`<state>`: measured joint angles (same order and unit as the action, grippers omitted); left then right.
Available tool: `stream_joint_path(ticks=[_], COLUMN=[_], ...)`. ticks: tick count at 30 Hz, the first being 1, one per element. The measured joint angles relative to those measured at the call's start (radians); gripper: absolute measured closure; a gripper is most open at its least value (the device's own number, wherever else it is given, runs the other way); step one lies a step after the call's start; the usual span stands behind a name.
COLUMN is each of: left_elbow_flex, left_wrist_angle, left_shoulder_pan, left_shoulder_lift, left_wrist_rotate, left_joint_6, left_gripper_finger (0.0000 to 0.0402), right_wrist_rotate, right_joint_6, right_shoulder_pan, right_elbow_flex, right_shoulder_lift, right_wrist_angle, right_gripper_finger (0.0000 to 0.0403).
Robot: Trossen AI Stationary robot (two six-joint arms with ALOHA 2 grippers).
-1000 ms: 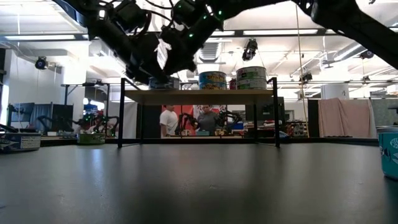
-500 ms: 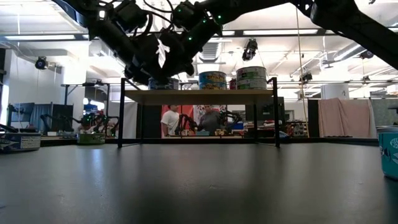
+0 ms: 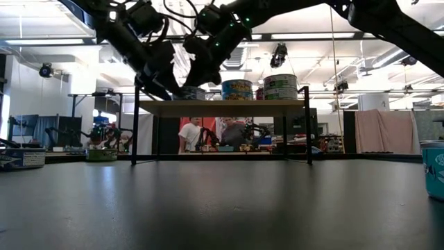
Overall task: Stack canned seafood by type on shelf
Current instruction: Put the blue tuna can on the shelf
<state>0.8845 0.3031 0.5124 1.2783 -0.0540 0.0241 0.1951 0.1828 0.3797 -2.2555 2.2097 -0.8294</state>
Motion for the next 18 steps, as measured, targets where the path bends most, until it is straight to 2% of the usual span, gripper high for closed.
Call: stream_joint_path(ticks=[11, 18], left_elbow_flex=[0.0, 0.0], left_wrist_angle=[0.013, -0.009], left_shoulder_pan=[0.0, -0.001], left_shoulder_lift=[-0.075, -0.174], left_wrist_rotate=[-0.05, -0.108], left_joint_6=[0.016, -0.014], left_gripper_finger=[0.0002, 0.0002], right_wrist_rotate=[-0.007, -0.014], right_joint_6=[0.039, 0.063], right_shoulder_pan=[0.012, 0.028], right_elbow_flex=[0.002, 0.003], right_shoulder_lift=[0.0, 0.002], right_wrist_angle=[-0.003, 0.027], right_gripper_finger=[0.039, 0.039])
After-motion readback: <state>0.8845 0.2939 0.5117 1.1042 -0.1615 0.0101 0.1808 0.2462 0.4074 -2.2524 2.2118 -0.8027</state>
